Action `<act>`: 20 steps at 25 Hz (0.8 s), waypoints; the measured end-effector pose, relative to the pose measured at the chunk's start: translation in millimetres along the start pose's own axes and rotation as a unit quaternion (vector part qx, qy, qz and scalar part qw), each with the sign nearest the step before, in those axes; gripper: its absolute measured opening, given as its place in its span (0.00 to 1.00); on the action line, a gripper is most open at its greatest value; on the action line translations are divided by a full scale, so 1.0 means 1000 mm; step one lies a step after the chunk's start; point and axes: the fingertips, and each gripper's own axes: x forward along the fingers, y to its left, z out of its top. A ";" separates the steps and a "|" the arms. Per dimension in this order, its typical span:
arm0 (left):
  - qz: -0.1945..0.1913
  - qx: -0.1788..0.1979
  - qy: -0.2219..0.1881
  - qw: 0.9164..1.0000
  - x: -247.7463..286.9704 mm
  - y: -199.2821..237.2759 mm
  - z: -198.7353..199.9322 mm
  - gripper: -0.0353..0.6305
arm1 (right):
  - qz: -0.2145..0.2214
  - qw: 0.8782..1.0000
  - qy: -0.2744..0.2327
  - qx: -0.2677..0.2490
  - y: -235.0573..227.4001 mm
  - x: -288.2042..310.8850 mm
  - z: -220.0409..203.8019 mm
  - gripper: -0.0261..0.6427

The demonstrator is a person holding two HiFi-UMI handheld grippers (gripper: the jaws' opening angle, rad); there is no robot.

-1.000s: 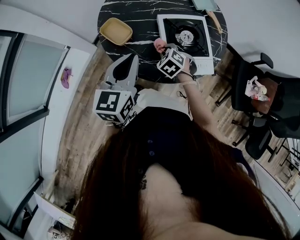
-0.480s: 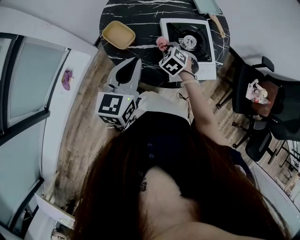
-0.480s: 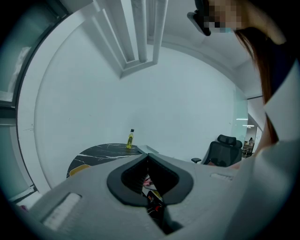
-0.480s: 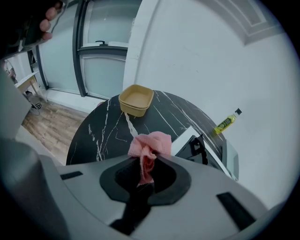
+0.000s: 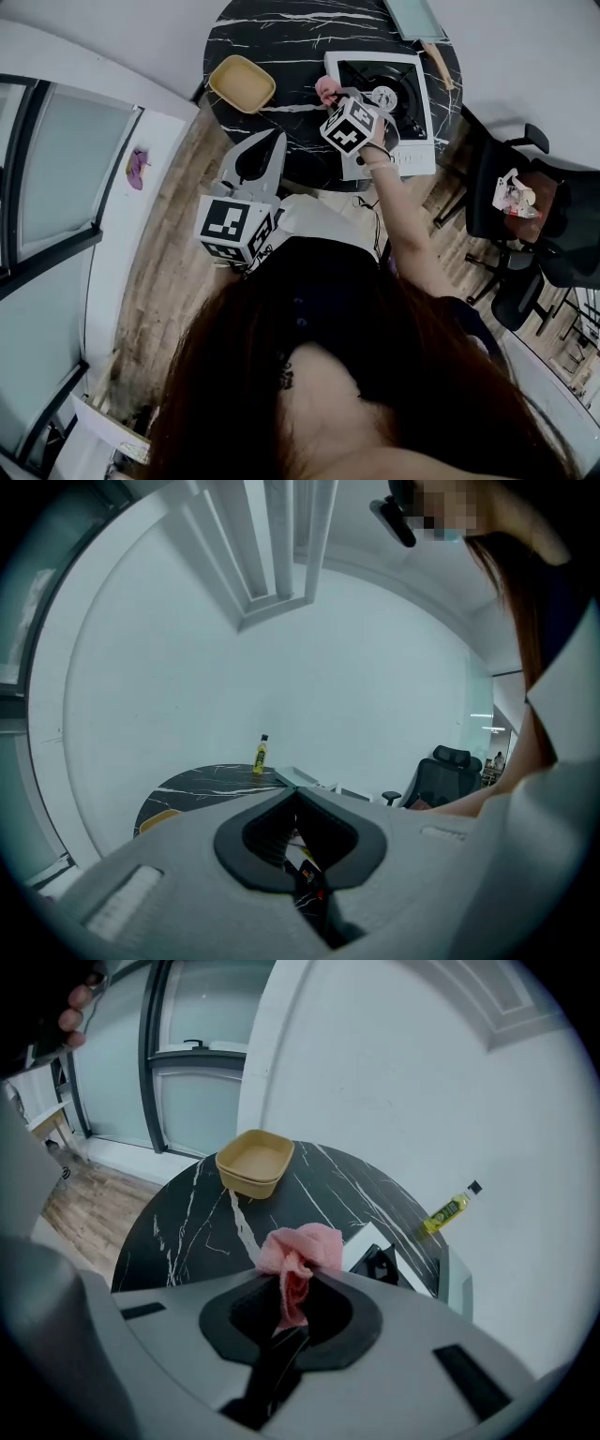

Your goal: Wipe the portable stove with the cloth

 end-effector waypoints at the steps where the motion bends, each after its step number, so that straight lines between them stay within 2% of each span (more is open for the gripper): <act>1: -0.001 0.001 0.001 1.000 0.001 0.001 0.000 0.07 | -0.003 1.000 -0.001 0.000 -0.003 0.002 0.001 0.10; 20: -0.018 0.007 0.018 1.000 0.009 0.018 0.002 0.07 | -0.026 1.000 -0.002 0.007 -0.042 0.027 0.025 0.10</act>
